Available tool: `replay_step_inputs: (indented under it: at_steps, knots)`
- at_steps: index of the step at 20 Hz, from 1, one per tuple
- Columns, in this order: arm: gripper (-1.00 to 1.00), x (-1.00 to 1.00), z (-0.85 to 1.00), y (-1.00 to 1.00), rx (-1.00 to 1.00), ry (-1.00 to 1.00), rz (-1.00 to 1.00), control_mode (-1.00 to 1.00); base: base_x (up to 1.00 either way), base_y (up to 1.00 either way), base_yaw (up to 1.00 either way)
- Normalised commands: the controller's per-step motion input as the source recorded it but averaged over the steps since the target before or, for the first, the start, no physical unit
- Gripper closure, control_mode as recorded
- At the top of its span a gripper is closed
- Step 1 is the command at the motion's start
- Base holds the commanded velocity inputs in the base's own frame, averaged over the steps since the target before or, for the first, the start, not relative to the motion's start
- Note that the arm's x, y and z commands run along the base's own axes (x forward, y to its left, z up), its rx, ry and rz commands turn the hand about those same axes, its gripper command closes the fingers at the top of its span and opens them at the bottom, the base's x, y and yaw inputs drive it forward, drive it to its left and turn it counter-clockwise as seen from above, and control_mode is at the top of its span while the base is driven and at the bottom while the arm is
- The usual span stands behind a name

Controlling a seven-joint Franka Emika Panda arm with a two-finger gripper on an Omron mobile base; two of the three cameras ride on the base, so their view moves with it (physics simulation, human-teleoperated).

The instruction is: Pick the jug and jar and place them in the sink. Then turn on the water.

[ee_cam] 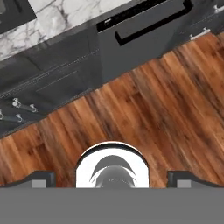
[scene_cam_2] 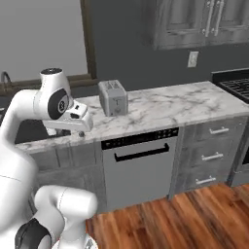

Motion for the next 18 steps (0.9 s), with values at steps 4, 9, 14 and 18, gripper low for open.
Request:
replay_step_inputs:
  at_steps: [4,9,14,18]
  knots:
    - [-1.0,0.0,0.0,0.0,0.0,0.0,0.0,1.0,-0.22,-0.24,-0.73]
    - [-1.0,0.0,0.0,0.0,0.0,0.0,0.0,1.0,-0.06,-0.31,-0.76]
    - [-1.0,0.0,0.0,0.0,0.0,0.0,0.0,1.0,0.0,-0.27,-0.8]
    - [-1.0,0.0,0.0,0.0,0.0,0.0,0.0,1.0,0.0,-0.18,-0.84]
